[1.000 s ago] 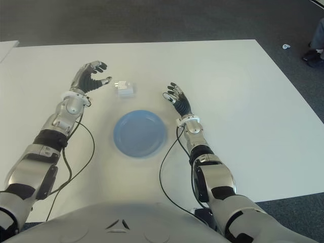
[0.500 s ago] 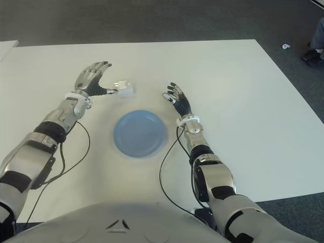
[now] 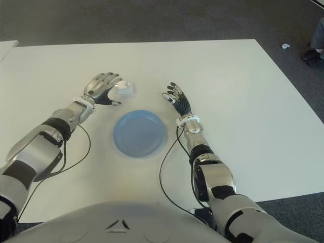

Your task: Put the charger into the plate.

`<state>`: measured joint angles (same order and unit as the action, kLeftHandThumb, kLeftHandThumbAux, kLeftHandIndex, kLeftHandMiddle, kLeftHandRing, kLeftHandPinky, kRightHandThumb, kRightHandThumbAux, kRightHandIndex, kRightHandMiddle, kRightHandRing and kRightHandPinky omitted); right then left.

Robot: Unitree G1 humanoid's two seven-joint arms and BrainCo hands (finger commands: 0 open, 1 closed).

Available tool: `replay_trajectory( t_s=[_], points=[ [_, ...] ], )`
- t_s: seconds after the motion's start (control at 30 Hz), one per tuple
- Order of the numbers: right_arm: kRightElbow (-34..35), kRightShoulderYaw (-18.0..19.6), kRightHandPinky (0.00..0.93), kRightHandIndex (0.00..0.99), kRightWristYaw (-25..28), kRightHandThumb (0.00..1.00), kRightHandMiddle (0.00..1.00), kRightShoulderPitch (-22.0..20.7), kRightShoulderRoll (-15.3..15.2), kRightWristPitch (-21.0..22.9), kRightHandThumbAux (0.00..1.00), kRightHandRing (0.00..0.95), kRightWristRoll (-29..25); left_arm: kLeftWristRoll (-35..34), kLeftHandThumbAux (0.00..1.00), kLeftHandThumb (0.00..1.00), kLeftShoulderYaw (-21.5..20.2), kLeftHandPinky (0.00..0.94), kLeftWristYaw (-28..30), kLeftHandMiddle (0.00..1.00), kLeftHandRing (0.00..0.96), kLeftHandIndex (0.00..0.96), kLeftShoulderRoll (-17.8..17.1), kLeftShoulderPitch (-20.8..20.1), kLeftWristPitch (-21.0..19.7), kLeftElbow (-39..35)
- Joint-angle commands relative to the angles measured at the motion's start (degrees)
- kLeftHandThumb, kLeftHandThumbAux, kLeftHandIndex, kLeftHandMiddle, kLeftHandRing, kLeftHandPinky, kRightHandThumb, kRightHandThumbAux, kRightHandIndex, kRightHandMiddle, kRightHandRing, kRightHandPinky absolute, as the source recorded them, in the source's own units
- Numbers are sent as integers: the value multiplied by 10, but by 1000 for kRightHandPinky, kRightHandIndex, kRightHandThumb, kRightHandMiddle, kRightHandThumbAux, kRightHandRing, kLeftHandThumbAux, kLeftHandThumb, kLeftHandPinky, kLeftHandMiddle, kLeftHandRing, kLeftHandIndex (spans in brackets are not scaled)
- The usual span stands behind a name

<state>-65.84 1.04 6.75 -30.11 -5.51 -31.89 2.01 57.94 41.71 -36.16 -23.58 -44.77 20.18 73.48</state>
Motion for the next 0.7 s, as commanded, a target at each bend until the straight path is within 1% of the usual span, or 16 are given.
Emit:
replay_trajectory(
  t_s=[0.03,0.17,0.27,0.47,0.63,0.7],
  points=[
    [-41,-8,109,33,7,0,161,46,6,43,473,142,12,14,497,8,28,0,49,0,0,0,4,-9,13,28],
    [-40,-7,106,33,8,0,158,47,6,43,474,138,11,3,502,2,32,0,77,0,0,0,8,-7,16,40],
    [-39,-7,104,34,8,0,157,47,7,44,474,137,11,-9,511,0,27,0,99,0,0,0,11,-2,15,46],
    [-35,-7,113,34,7,0,160,48,9,42,470,140,11,-30,524,0,20,0,122,0,0,0,7,7,27,48],
    [-34,-7,114,34,8,0,161,49,10,43,468,141,11,-52,525,3,9,0,136,0,0,0,-5,27,35,51],
    [-34,-7,117,34,9,0,163,49,10,43,469,143,10,-60,522,6,4,0,145,0,0,0,-1,34,25,56]
  ],
)
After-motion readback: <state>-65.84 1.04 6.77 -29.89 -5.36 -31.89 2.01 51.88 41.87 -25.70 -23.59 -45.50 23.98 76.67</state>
